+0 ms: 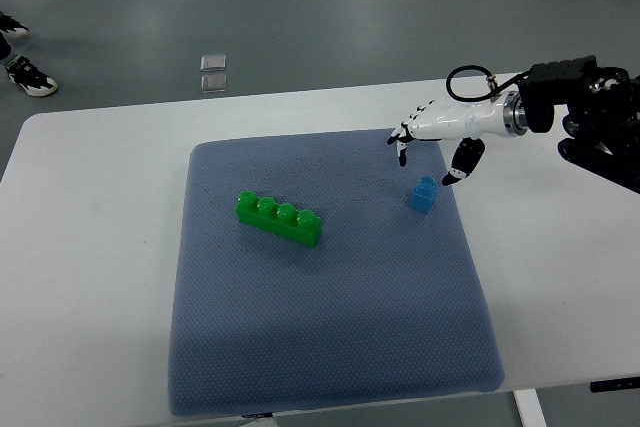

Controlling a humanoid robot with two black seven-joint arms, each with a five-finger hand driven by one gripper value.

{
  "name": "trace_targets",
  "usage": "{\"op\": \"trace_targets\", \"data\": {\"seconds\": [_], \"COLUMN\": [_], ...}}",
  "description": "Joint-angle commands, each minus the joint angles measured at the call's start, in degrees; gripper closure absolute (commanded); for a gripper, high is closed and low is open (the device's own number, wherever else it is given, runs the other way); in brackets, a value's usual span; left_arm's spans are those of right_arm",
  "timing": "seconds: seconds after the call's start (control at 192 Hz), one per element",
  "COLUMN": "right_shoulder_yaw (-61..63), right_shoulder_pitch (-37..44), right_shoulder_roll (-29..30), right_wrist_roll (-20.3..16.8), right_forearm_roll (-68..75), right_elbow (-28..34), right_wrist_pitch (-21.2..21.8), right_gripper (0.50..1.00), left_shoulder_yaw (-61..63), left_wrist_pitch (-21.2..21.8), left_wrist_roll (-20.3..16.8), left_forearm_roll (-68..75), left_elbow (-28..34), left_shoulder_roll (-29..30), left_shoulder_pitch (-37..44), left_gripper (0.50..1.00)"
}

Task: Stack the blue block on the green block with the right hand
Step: 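Move the right hand over the small blue block, then lower the right hand around the blue block and close fingers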

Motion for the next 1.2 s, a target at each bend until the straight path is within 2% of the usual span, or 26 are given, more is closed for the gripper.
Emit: {"op": "trace_targets", "data": {"seconds": [0.0,0.765,1.197], "right_shoulder_yaw": [-0.02,0.15,0.07], "right_shoulder_pitch": [-0.79,-4.83,-5.45], "right_shoulder_roll": [0.01,1.33,3.00], "right_wrist_roll": [-0.01,-0.54,-0.36], "right_forearm_roll": [-1.62,-3.64,-6.28], "right_elbow": [-0.70,-3.68,-3.60], "right_wrist_pitch": [-0.90,-6.27,-7.85], "right_gripper": [0.589,0.589,0.589], "left_shoulder_yaw": [0.00,0.00,0.00], "left_wrist_pitch": [0.00,0.00,0.00], "left_wrist_roll": [0.00,0.00,0.00], "left_forearm_roll": [-0.03,0.06,-0.03], "left_elbow": [0.00,0.00,0.00], "left_shoulder_roll": [0.00,0.00,0.00], "left_shoulder_pitch": [0.00,0.00,0.00], "left_gripper": [0.500,0.500,0.500]}}
